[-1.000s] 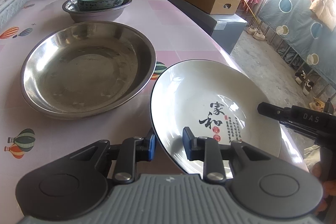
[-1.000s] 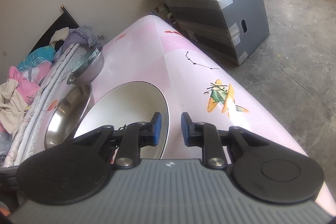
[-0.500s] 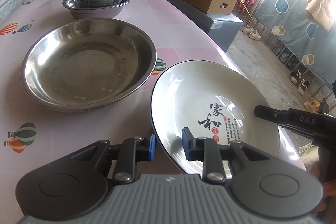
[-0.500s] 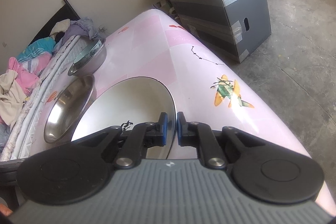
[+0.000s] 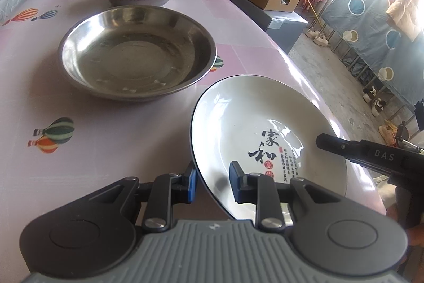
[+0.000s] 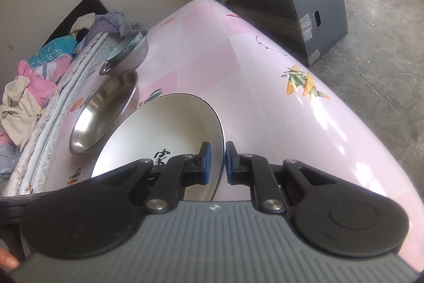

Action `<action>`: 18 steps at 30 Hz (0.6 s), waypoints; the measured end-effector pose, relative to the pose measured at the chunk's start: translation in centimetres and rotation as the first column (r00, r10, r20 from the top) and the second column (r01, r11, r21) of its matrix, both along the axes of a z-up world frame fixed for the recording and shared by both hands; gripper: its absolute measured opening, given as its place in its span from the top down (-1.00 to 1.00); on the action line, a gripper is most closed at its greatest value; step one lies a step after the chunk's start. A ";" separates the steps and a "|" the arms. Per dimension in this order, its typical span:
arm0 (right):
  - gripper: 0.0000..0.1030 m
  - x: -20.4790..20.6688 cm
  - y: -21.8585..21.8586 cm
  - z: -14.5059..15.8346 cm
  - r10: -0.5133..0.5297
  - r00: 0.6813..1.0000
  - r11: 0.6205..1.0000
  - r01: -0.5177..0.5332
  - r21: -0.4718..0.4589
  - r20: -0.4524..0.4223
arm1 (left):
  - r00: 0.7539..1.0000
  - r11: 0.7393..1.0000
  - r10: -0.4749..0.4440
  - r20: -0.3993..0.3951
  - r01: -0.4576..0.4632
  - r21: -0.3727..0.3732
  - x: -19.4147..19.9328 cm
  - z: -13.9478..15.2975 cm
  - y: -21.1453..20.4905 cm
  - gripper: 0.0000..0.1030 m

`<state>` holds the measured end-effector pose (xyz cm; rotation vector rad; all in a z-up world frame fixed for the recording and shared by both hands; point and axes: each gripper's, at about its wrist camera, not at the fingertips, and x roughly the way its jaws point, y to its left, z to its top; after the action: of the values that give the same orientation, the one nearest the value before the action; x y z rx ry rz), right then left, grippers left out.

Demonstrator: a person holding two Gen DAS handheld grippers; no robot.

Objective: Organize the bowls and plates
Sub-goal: 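Close both grippers on the white calligraphy plate rim, then lift the white plate with both grippers, tilting it up on edge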

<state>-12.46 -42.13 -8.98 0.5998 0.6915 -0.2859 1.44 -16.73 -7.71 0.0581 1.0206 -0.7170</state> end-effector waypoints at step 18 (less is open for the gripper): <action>0.72 0.9 3.3 0.5 0.068 0.997 0.998 -0.068 -0.011 -0.029 | 0.998 0.999 0.032 -0.050 -0.034 -0.040 -0.4 0.0 4.1 0.49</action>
<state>-11.58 -38.87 -8.47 0.5607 0.7362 -0.2358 1.05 -12.65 -7.67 -0.0122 1.0518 -0.7124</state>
